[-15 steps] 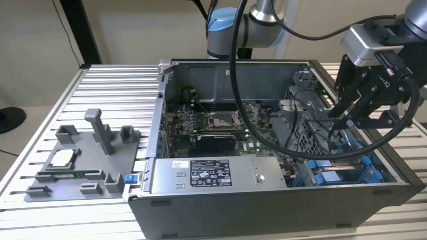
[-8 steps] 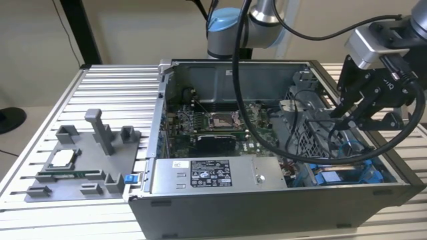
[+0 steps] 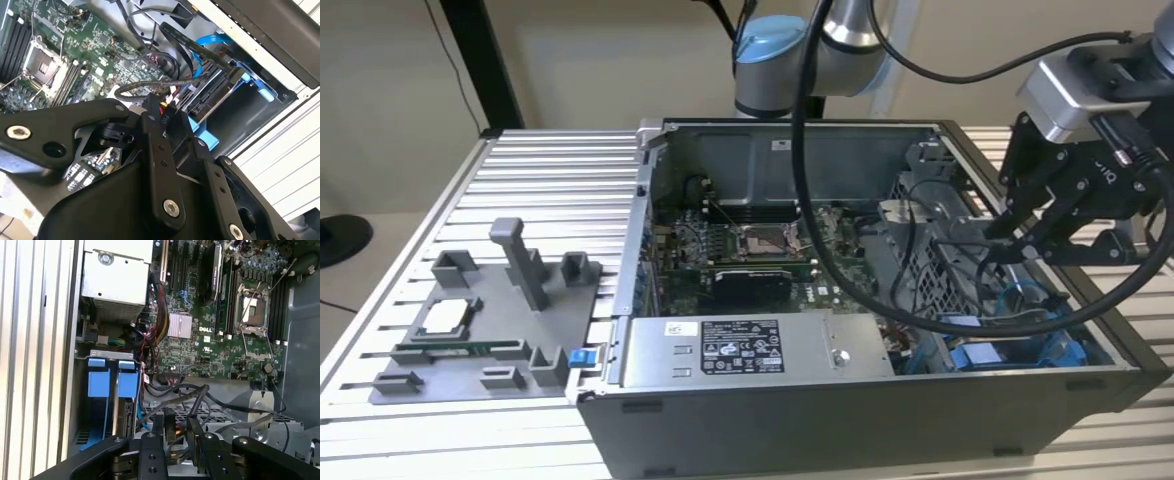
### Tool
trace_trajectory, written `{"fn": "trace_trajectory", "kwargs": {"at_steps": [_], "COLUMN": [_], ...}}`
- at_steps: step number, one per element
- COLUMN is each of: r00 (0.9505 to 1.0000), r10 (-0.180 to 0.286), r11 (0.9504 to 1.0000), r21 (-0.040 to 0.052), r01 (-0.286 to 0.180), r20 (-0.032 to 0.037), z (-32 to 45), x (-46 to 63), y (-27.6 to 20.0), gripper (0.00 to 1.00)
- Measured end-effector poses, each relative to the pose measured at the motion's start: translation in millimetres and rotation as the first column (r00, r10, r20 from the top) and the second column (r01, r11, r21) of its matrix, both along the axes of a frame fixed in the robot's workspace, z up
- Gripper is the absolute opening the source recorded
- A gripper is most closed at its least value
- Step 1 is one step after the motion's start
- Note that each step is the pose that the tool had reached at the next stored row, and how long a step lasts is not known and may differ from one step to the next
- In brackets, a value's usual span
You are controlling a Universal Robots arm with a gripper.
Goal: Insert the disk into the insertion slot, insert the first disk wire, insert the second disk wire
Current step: 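Insert the first disk wire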
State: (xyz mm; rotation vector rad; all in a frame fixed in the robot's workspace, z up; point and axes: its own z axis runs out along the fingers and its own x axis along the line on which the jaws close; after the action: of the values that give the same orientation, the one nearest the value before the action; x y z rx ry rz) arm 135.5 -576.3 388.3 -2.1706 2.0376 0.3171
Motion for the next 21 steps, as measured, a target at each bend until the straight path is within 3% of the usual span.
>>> {"fn": "trace_trajectory", "kwargs": {"at_steps": [21], "r00": [1.0], "r10": [0.001], "r11": [1.0], "r21": [-0.0008], "r01": [-0.001], "r20": [-0.0003], "z": [-2.1], "x": [-1.6], "y": [-2.3], "gripper": [1.0]}}
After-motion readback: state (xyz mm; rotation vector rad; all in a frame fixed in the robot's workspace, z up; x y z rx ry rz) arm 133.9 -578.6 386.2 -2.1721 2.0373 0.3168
